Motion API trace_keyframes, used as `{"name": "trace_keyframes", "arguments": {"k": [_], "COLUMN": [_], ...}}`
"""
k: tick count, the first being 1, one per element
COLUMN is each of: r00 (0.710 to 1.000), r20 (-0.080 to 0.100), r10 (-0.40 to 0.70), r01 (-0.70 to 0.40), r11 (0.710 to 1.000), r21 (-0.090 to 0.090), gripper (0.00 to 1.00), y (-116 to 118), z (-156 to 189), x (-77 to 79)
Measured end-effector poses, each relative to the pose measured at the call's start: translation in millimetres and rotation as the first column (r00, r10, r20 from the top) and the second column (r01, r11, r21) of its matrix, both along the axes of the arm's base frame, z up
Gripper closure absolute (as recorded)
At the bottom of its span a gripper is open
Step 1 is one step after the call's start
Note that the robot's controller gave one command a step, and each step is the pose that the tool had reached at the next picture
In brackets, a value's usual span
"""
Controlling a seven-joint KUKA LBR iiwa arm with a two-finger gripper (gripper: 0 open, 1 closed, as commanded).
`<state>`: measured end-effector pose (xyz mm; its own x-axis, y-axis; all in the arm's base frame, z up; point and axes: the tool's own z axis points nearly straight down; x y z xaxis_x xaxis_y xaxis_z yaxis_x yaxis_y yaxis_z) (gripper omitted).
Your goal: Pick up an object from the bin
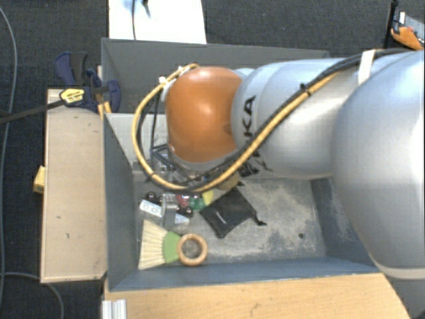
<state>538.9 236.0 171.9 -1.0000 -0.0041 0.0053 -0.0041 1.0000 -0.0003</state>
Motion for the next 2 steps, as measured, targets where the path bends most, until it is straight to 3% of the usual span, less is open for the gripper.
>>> {"name": "trace_keyframes", "arguments": {"k": [1,2], "r00": [1.000,1.000], "r20": [0.007,0.006], "r10": [-0.005,0.028], "r01": [0.005,-0.028], "r11": [1.000,1.000], "r21": [0.002,0.002], "gripper": [0.00,0.00], "y": [-1.3,-17.7], "z": [4.9,-20.9], "x": [1.8,-7.4]}}
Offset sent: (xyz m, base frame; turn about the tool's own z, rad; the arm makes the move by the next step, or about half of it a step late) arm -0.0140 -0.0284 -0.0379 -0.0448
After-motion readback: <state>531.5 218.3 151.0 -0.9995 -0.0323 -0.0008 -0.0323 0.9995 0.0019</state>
